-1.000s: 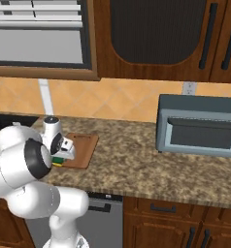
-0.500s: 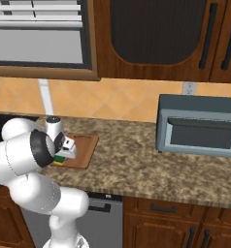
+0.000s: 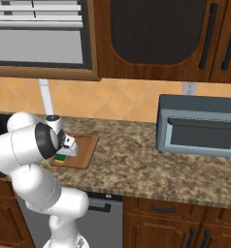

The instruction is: Pick up the sponge from the counter and clean the cutting board by briefly scrubbing or pressing down on the cutting board. Once finished, release the sponge.

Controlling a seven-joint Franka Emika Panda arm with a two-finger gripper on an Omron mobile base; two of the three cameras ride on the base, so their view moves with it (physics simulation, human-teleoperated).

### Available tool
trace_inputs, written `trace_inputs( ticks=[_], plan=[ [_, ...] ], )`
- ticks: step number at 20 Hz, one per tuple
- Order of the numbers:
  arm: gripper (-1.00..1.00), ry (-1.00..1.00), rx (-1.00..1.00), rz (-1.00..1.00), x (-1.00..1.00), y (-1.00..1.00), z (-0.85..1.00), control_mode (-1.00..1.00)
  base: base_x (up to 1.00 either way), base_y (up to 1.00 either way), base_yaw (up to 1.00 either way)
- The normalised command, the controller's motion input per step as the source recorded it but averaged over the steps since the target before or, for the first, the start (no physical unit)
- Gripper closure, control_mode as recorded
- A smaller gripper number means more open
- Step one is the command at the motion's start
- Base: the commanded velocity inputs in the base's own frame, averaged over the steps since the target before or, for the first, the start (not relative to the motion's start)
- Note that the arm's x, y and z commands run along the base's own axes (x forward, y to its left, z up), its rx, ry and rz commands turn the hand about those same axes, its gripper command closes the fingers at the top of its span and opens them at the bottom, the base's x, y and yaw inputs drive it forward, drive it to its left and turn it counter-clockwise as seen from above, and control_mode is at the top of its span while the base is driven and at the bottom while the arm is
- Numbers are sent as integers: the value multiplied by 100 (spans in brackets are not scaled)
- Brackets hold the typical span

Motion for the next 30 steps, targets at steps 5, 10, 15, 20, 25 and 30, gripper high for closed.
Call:
trace_inputs(
  ticks=[5, 10, 15, 20, 25, 30],
  plan=[
    [100, -1, 0, 0, 0, -49, -8, -100, 0, 0, 0],
    [100, 0, 0, 0, 0, -58, -13, -100, 0, 0, 0],
    [100, 0, 0, 0, 0, -51, -16, -100, 0, 0, 0],
    [100, -1, 0, 0, 0, -46, -12, -100, 0, 0, 0],
    [100, -1, 0, 0, 0, -28, -9, -100, 0, 0, 0],
    [100, -1, 1, 0, 15, 29, 0, -100, 0, 0, 0]
  ],
)
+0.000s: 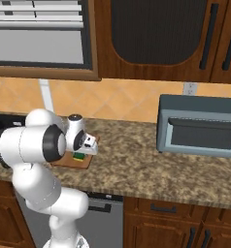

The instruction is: Pick up the sponge from the counter and clean the cutting board by briefly scrubbing or pressing down on the cutting board. Once finished, release the sponge.

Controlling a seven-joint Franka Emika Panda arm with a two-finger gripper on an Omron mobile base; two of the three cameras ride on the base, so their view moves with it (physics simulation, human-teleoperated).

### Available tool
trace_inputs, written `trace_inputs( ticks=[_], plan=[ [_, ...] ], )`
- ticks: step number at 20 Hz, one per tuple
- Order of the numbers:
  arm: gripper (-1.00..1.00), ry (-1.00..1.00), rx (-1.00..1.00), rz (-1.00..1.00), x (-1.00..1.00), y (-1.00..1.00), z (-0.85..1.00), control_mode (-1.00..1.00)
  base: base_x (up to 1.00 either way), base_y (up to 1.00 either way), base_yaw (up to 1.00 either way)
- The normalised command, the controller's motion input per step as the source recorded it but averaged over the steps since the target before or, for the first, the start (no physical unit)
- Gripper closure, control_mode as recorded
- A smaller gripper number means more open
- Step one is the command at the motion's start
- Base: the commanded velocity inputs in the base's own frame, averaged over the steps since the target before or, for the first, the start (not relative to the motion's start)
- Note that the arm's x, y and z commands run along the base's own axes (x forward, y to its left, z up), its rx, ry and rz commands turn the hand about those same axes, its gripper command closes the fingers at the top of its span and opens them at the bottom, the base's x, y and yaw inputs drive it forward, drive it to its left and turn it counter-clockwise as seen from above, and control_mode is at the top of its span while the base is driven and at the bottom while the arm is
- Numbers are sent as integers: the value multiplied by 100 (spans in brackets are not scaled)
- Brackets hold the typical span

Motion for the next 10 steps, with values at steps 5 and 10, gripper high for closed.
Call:
trace_inputs(
  ticks=[5, 10],
  plan=[
    [100, -8, 4, 0, 20, 65, 0, -100, 0, 0, 0],
    [100, -7, 1, 0, 24, 60, 0, -100, 0, 0, 0]
  ],
)
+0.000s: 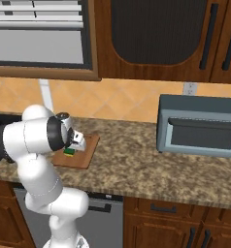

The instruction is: Pick up the sponge from the counter and clean the cutting board by briefly scrubbing or pressing down on the cutting board. Once finished, release the sponge.

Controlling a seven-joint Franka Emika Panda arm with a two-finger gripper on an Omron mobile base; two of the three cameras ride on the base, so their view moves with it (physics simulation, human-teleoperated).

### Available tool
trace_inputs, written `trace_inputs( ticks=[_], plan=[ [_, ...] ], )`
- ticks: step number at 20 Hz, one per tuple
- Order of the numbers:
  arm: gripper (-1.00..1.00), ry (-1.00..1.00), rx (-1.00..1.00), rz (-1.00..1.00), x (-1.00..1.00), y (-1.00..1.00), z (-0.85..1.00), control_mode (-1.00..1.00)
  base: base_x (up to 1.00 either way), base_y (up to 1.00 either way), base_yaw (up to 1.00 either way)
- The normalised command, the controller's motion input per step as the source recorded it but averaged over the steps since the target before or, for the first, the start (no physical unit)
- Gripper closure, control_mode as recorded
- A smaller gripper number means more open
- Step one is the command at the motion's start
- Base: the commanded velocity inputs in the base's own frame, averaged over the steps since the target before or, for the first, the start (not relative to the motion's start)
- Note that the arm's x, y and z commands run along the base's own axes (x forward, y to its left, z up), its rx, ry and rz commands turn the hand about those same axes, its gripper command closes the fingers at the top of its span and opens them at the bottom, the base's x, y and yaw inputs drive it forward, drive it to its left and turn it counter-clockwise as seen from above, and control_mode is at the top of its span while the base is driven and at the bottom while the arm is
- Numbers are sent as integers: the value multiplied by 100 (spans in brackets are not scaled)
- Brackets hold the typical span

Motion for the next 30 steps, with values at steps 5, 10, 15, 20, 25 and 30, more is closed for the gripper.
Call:
trace_inputs(
  ticks=[5, 10, 15, 20, 25, 30],
  plan=[
    [100, -5, -1, 0, 46, 40, 6, -100, 0, 0, 0],
    [100, 0, 0, 0, 59, 8, 2, -100, 0, 0, 0],
    [100, 0, 0, 0, 34, -13, 0, -100, 0, 0, 0],
    [100, 0, -1, 0, 4, -46, -2, -100, 0, 0, 0],
    [100, 0, 0, 0, 0, -62, -11, -100, 0, 0, 0],
    [100, 0, 0, 0, 13, -55, -12, -100, 0, 0, 0]
  ],
)
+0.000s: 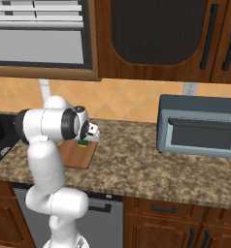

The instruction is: Pick up the sponge from the counter and clean the cutting board by briefly scrubbing or pressing down on the cutting board. Once finished, release the sponge.

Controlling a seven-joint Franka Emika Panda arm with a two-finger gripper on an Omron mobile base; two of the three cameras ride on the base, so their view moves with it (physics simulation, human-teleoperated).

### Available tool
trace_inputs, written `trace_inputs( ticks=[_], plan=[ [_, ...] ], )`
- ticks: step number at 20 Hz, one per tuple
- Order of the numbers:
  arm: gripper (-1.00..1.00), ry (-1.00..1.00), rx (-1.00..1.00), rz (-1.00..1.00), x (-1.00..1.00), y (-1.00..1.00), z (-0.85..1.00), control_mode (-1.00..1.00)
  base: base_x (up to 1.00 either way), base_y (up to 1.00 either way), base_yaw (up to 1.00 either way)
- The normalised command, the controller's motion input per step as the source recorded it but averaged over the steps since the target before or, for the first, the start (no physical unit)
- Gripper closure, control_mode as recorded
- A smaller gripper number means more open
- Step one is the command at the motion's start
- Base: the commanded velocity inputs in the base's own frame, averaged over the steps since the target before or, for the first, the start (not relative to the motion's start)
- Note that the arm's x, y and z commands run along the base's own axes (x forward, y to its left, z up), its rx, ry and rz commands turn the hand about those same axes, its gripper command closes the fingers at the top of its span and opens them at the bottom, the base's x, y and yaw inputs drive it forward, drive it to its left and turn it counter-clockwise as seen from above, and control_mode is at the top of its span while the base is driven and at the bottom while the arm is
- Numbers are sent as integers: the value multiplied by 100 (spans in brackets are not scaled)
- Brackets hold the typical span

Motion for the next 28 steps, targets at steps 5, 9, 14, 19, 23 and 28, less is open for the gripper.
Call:
trace_inputs(
  ticks=[5, 9, 14, 19, 23, 28],
  plan=[
    [100, 0, 0, 0, 32, -12, 0, -100, 0, 0, 0],
    [100, 0, -1, 0, 4, -14, 0, -100, 0, 0, 0],
    [100, 0, -4, 0, 0, -34, -2, -100, 0, 0, 0],
    [100, 0, -6, 0, -2, -46, -5, -100, 0, 0, 0],
    [100, 0, -1, 0, -38, -52, 0, -100, 0, 0, 0],
    [100, 0, 9, 0, -76, -75, 4, -100, 0, 0, 0]
  ],
)
